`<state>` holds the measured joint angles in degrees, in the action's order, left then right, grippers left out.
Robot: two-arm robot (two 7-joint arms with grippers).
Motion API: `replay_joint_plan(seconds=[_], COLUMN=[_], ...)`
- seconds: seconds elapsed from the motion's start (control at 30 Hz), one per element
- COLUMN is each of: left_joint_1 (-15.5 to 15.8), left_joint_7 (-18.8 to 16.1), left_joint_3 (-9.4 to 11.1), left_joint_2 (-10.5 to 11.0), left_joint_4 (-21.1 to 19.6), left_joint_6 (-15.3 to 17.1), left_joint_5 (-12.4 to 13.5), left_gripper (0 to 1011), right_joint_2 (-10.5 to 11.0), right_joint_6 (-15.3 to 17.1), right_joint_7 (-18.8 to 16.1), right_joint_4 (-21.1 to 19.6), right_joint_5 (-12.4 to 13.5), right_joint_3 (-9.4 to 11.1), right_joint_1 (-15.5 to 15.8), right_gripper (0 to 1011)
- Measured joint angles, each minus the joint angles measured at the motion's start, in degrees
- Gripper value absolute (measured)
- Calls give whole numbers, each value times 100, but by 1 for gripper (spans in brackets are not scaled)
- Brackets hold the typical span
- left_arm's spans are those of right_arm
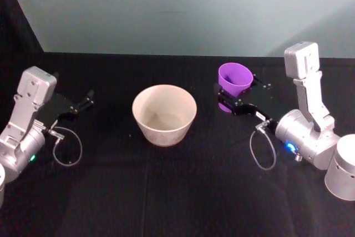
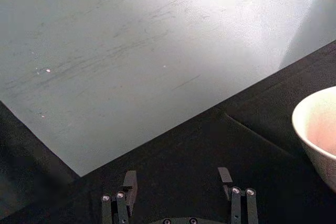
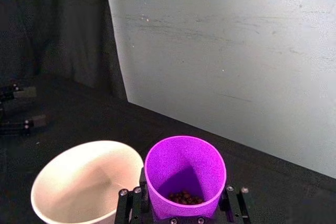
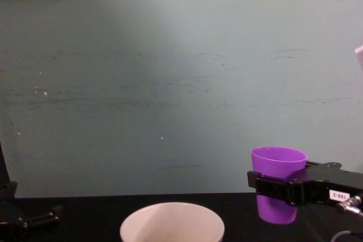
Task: Pick up the cup and pour the mung beans from the cup into the bowl.
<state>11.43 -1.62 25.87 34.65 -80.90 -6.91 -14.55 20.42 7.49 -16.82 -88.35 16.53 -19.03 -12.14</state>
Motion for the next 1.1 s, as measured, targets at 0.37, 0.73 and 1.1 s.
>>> replay_joint_plan(seconds=[0.37, 0.73, 1.1], left_joint_1=[0, 0, 0], left_joint_7=[0, 0, 0], left_joint_3=[0, 0, 0], left_joint_2=[0, 0, 0], left_joint_4=[0, 0, 0], left_joint_6=[0, 0, 0], left_joint_5=[0, 0, 1], left_gripper=[1000, 1000, 1000], right_joint_2=[0, 0, 111], right_joint_6=[0, 0, -5], right_joint_7=[0, 0, 262], right_joint_4=[0, 0, -237], right_joint_5=[0, 0, -1004], right_joint_3=[0, 0, -304], right_joint_1=[0, 0, -93], right_gripper=[718, 718, 718])
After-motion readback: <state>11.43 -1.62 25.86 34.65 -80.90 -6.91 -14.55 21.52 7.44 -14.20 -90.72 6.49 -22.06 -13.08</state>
